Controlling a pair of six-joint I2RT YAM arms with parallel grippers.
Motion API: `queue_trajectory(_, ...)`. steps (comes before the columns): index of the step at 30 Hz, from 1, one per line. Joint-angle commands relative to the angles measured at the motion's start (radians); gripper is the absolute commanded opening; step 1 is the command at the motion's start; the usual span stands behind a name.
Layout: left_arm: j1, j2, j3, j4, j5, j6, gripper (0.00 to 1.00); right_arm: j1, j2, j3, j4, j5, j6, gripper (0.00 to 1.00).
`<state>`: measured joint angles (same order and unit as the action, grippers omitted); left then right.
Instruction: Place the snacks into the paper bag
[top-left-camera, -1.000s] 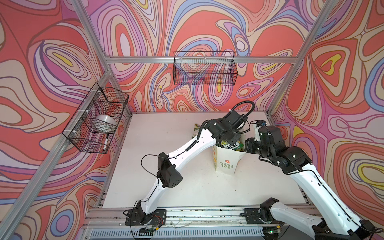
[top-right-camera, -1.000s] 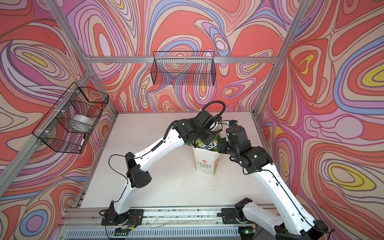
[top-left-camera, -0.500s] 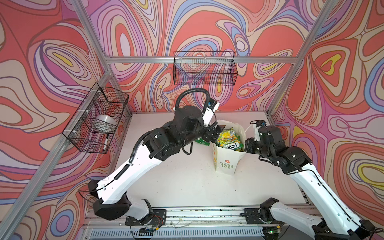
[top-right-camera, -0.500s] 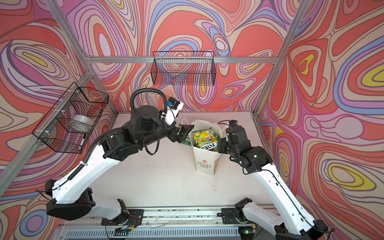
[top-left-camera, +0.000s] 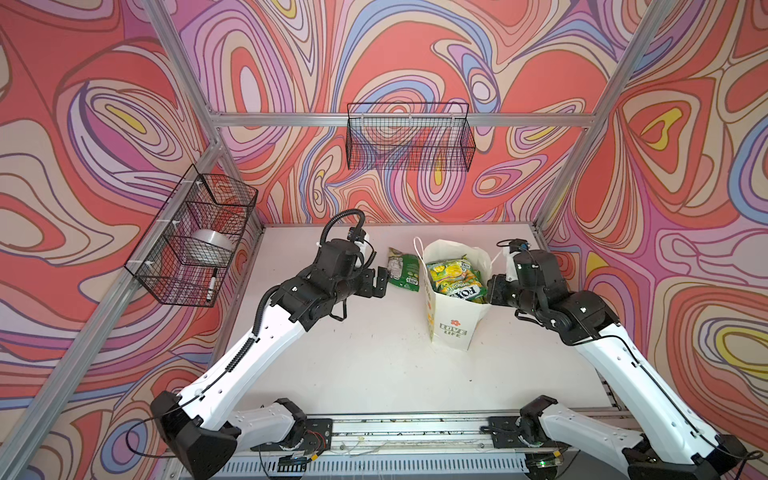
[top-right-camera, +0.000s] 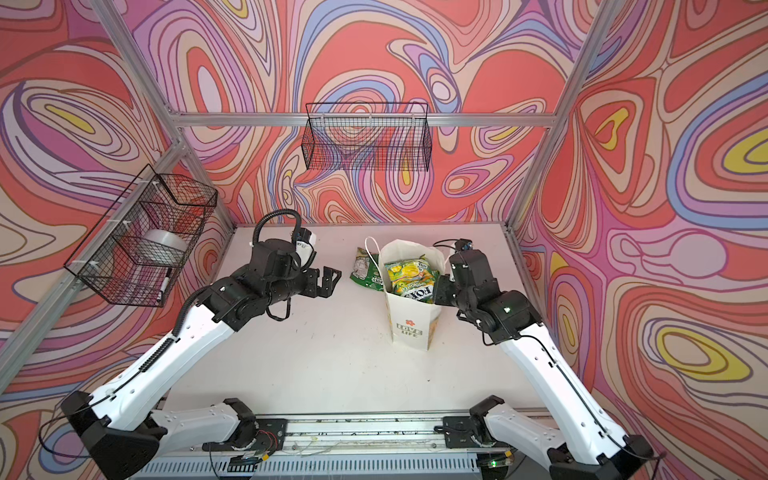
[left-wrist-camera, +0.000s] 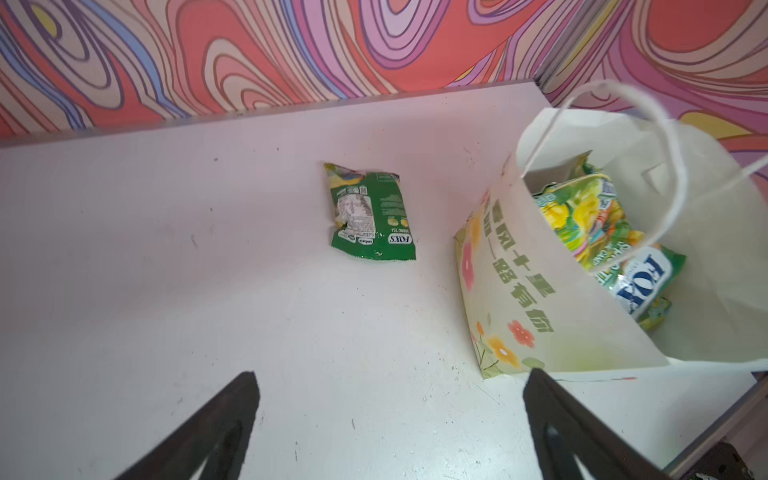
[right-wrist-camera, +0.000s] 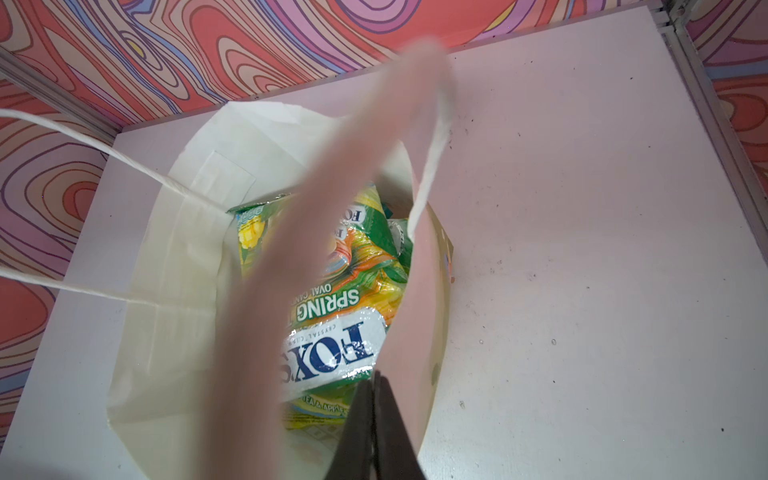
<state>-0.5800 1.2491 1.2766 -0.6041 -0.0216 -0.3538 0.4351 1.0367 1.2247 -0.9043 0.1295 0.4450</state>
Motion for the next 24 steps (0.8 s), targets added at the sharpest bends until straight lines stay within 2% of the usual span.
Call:
queue_trajectory(1,0.052,0.077,-0.028,0.055,0.098,-0.074,1.00,0.004,-0.012,0.007,0.040,-0.011,-0.005,0.00)
queue_trajectory(7,0.109,0.328,0.037,0.100,0.166,-0.094,1.00,0.004,-0.038,-0.007,0.022,0.002,0.004,0.00)
queue_trajectory(14,0.121,0.671,0.314,0.016,0.170,-0.039,1.00,0.005,-0.062,-0.005,-0.008,0.019,0.004,0.00)
queue_trajectory(24,0.132,0.973,0.640,-0.098,0.122,0.048,1.00,0.005,-0.076,-0.021,-0.015,0.028,0.006,0.00)
